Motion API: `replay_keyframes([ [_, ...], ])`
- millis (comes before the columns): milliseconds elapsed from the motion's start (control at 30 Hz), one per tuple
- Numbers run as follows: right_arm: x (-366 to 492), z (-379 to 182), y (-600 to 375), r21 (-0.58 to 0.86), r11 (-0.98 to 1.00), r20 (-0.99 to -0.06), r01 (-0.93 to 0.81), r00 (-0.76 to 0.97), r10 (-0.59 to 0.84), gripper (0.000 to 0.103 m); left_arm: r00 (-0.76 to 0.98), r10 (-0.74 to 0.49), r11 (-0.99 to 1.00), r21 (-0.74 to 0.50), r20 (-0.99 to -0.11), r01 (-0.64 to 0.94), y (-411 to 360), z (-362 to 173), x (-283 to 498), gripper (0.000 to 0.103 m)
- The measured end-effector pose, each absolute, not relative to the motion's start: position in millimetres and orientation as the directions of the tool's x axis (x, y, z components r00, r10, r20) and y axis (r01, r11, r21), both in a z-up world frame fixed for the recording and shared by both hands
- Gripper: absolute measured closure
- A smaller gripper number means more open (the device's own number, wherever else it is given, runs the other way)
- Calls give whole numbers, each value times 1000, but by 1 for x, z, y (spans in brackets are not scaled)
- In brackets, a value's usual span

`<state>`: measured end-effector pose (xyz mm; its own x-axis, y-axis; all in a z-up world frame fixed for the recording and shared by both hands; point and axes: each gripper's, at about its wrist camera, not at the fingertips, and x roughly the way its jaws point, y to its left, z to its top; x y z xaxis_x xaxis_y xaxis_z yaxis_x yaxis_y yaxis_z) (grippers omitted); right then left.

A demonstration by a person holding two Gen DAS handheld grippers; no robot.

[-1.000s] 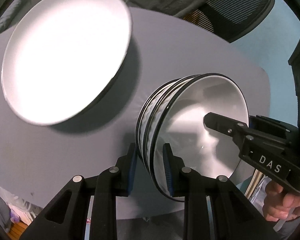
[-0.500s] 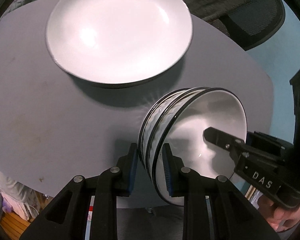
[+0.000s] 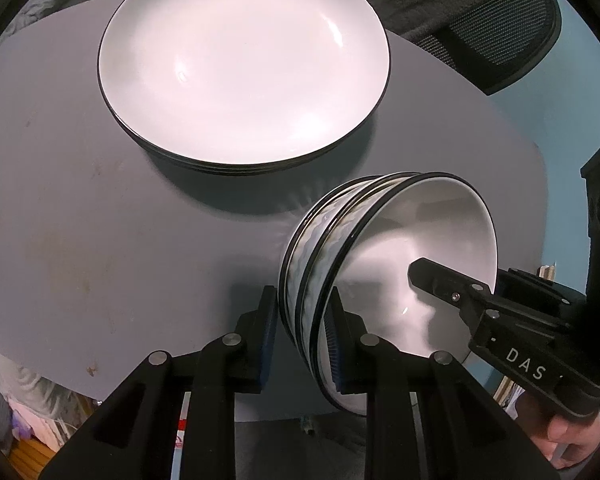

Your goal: Organize plates and bowls

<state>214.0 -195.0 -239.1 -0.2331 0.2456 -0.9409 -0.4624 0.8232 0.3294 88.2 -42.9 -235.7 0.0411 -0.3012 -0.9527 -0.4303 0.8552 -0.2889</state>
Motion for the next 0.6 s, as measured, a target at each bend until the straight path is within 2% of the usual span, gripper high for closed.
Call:
replay_keyframes([
  [600,199,-243,-174,322,810,-943,-489,-239,231,80,39,-328,867,-317,-944,-384,-43,-237,93,76],
])
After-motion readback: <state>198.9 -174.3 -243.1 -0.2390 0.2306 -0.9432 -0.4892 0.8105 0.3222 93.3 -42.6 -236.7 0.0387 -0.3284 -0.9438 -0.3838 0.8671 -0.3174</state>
